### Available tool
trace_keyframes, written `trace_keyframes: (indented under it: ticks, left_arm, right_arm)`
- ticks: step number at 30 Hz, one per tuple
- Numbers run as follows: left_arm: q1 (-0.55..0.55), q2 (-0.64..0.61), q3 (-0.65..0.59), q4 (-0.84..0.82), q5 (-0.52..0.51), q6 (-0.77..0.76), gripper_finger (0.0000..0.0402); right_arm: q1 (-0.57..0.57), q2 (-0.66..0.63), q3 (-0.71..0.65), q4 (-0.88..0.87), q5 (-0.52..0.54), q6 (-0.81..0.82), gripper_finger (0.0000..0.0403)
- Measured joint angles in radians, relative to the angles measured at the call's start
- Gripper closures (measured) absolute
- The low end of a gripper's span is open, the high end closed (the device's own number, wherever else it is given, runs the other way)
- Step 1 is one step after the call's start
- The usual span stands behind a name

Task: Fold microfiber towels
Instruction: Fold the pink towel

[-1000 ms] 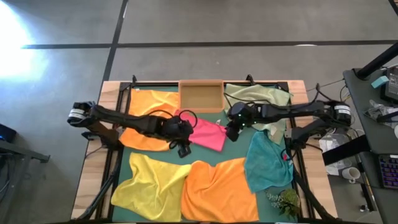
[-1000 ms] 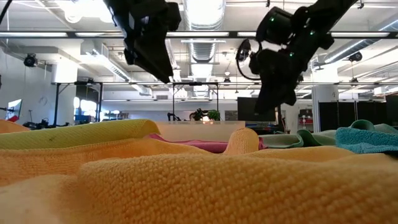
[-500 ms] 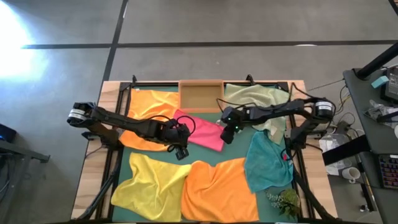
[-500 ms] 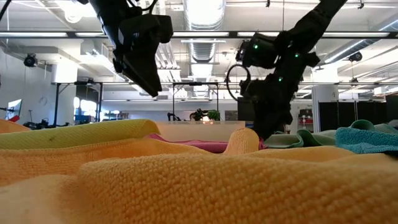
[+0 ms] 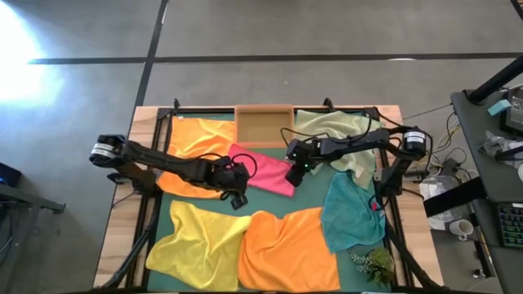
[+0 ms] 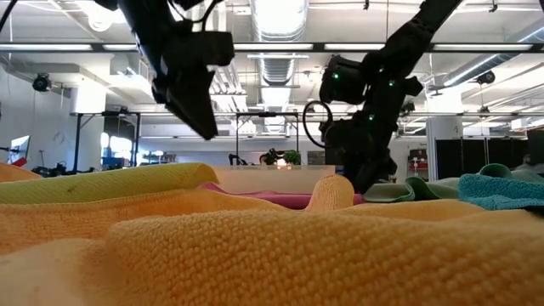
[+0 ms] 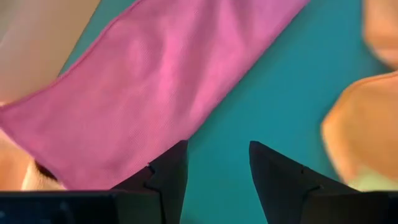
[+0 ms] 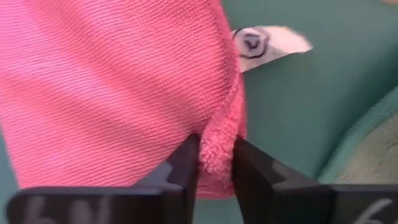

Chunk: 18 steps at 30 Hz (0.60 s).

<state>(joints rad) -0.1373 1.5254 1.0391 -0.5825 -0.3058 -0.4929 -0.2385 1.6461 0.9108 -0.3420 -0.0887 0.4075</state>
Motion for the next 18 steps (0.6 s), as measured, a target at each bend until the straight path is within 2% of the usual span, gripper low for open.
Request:
trace_keyframes:
  ticks: [6, 18]
  left_arm:
    - [0.000, 0.026, -0.019, 0.008, -0.006, -0.026, 0.0246]
    - [0.000, 0.032, -0.047, 0.050, -0.014, -0.022, 0.0246]
  right_arm:
    - [0.041, -0.021, -0.003, -0.027, -0.079, 0.107, 0.0389]
    - [0.176, -0.025, -0.004, -0.005, -0.068, 0.341, 0.0394]
